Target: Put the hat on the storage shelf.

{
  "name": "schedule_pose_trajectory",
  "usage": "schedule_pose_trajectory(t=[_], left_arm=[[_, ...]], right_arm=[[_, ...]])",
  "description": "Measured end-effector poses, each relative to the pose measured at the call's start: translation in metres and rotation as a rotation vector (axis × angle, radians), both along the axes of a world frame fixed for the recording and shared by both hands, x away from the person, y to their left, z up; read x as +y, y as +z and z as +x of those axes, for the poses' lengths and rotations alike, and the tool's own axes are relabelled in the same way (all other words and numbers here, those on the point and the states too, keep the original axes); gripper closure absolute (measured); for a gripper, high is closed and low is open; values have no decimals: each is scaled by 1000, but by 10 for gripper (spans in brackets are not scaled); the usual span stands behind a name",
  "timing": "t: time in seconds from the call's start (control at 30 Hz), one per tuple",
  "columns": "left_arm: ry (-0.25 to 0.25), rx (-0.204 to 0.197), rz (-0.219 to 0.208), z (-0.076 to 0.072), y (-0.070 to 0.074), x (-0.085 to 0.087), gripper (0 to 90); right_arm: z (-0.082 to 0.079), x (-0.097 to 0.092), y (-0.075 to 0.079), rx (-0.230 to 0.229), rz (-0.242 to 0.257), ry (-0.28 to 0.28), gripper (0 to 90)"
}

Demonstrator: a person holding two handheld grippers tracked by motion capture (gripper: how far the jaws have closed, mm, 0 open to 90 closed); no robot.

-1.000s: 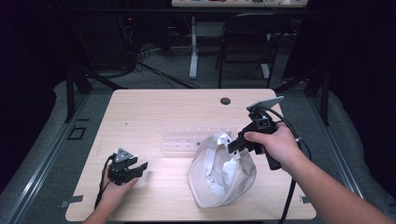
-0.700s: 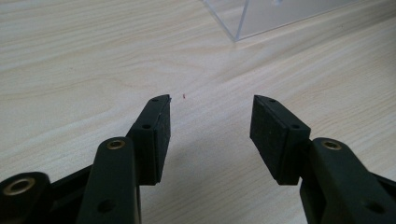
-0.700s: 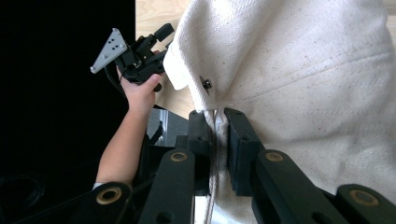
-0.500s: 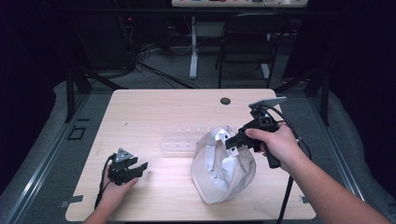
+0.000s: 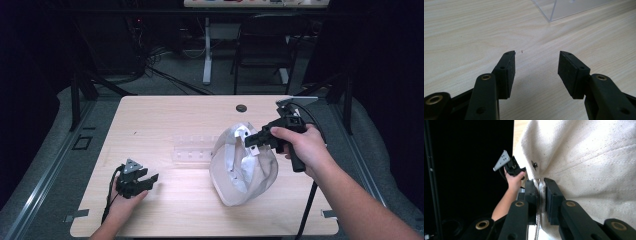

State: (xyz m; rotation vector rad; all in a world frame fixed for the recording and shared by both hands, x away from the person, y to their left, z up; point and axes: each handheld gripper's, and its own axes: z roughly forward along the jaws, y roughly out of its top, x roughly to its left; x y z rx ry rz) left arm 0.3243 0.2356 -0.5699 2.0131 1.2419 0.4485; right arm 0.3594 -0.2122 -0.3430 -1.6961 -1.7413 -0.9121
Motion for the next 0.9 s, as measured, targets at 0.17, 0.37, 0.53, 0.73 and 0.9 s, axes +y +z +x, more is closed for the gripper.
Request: schedule_pose_trajectory(t=[0.17, 0.37, 0.53, 0.73, 0.9], left_arm=[[-6, 0, 4, 0, 0, 0, 485], [-22, -5, -1, -1, 2, -6, 477], [-36, -19, -13, -3, 6, -12, 467], [-58, -56, -50, -6, 18, -22, 456], [-96, -84, -52, -8, 26, -34, 457]], right_arm=[[4, -3, 4, -17, 34, -25, 818], [12, -7, 12, -36, 64, -59, 818], [20, -10, 15, -40, 73, -73, 818], [32, -12, 19, -52, 104, -108, 818], [40, -14, 21, -65, 133, -144, 818]])
